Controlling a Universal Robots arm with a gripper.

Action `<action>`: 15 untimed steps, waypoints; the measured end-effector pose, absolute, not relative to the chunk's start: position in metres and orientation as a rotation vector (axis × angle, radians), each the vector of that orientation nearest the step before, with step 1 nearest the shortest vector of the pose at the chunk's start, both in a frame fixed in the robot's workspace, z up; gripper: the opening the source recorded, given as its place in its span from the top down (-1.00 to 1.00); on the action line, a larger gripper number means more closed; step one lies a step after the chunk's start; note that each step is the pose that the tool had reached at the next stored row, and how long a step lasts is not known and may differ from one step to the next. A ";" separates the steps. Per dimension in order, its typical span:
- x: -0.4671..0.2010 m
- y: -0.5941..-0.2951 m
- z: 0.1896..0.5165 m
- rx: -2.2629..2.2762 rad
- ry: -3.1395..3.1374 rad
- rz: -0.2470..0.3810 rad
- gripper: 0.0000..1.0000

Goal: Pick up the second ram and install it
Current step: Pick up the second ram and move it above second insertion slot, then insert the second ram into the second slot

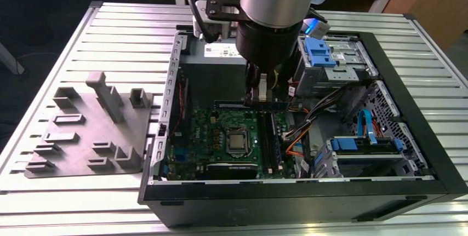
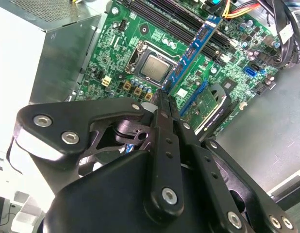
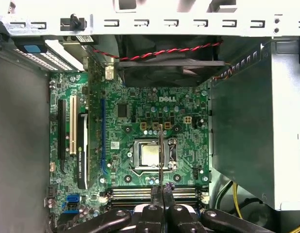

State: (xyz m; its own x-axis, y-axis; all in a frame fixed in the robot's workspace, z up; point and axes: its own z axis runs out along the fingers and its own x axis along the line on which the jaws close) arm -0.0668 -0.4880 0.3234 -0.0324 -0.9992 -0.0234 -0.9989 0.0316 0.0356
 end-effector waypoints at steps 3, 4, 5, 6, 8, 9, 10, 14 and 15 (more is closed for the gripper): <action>-0.067 -0.488 0.323 2.180 -2.251 -0.066 0.84; -0.067 -0.488 0.323 2.180 -2.251 -0.066 0.84; -0.067 -0.488 0.323 2.180 -2.251 -0.066 0.84; -0.067 -0.488 0.323 2.180 -2.251 -0.066 0.84; -0.067 -0.488 0.323 2.180 -2.251 -0.066 0.84; -0.067 -0.488 0.323 2.180 -2.251 -0.066 0.84; -0.067 -0.488 0.323 2.180 -2.251 -0.066 0.84; -0.067 -0.488 0.323 2.180 -2.251 -0.066 0.84; -0.067 -0.488 0.323 2.180 -2.251 -0.066 0.84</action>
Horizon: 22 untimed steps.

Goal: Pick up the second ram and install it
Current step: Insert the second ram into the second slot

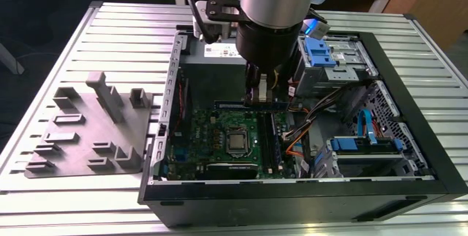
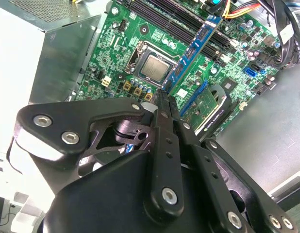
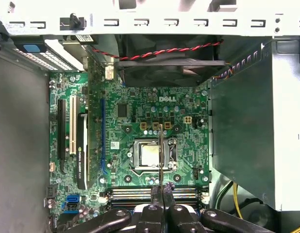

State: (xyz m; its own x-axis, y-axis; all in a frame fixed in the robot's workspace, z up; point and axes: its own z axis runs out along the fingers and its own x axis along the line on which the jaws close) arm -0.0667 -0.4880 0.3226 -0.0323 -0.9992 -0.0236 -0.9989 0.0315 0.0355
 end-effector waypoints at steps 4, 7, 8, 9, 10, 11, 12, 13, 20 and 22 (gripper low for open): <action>-0.067 -0.488 0.322 2.171 -2.259 -0.066 0.84; -0.067 -0.488 0.322 2.127 -2.302 -0.066 0.84; -0.067 -0.488 0.322 2.107 -2.321 -0.066 0.84; -0.067 -0.488 0.322 2.087 -2.339 -0.066 0.84; -0.067 -0.488 0.322 2.065 -2.359 -0.066 0.84; -0.067 -0.488 0.322 2.045 -2.377 -0.066 0.84; -0.067 -0.488 0.322 2.025 -2.395 -0.067 0.84; -0.067 -0.488 0.322 2.006 -2.411 -0.067 0.84; -0.067 -0.488 0.321 1.863 -2.527 -0.067 0.84; -0.067 -0.488 0.321 1.821 -2.557 -0.067 0.84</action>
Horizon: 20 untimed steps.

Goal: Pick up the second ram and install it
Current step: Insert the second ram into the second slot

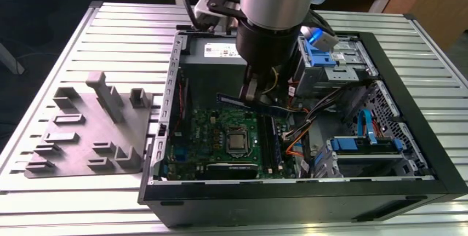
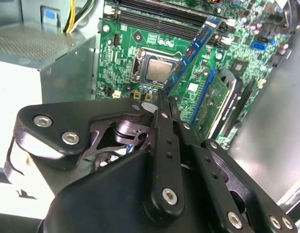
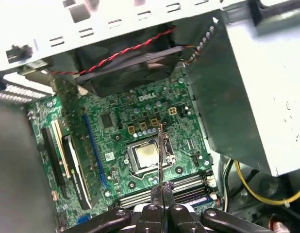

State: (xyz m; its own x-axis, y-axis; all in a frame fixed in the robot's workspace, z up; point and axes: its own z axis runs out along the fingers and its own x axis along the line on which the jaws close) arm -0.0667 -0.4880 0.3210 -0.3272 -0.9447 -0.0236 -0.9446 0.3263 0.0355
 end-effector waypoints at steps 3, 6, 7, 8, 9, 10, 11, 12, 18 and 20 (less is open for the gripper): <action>-0.067 -0.488 0.321 1.766 -2.597 -0.067 0.84; -0.067 -0.488 0.320 1.708 -2.637 -0.067 0.84; -0.067 -0.488 0.320 1.687 -2.651 -0.067 0.84; -0.067 -0.488 0.320 1.665 -2.665 -0.067 0.84; -0.067 -0.488 0.320 1.642 -2.679 -0.067 0.84; -0.067 -0.488 0.320 1.621 -2.692 -0.067 0.84; -0.067 -0.488 0.320 1.600 -2.705 -0.067 0.84; -0.067 -0.488 0.320 1.580 -2.717 -0.067 0.84; -0.067 -0.488 0.320 1.460 -2.786 -0.067 0.84; -0.067 -0.488 0.320 1.417 -2.809 -0.067 0.84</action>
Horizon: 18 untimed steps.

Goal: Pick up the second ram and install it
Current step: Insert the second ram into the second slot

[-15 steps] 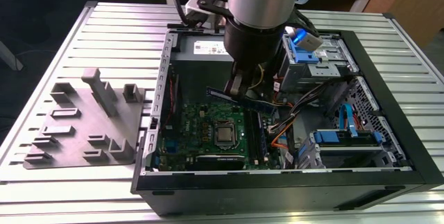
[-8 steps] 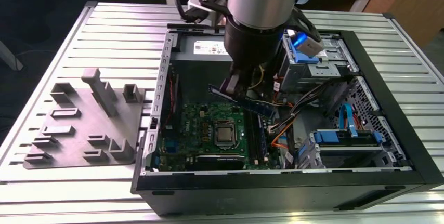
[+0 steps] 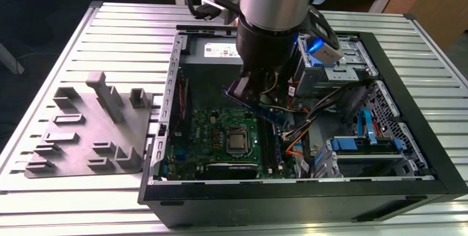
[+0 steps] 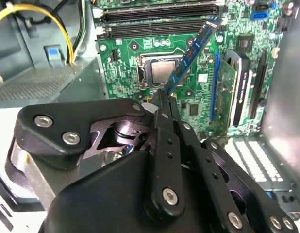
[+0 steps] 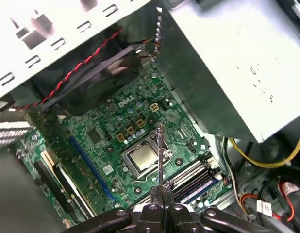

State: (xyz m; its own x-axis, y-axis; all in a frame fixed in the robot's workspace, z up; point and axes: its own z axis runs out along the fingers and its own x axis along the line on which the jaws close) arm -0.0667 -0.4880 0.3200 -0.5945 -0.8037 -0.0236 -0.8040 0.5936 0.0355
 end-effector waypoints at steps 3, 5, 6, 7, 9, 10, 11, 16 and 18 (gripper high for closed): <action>-0.067 -0.488 0.320 -1.347 2.831 0.066 0.84; -0.067 -0.488 0.320 -1.304 2.850 0.066 0.84; -0.067 -0.488 0.320 -1.283 2.859 0.066 0.84; -0.067 -0.488 0.320 -1.263 2.868 0.066 0.84; -0.067 -0.488 0.320 -1.221 2.885 0.066 0.84; -0.067 -0.488 0.320 -1.201 2.893 0.066 0.84; -0.067 -0.488 0.320 -1.181 2.901 0.066 0.84; -0.067 -0.488 0.320 -1.097 2.933 0.065 0.84; -0.067 -0.488 0.319 -1.067 2.943 0.065 0.84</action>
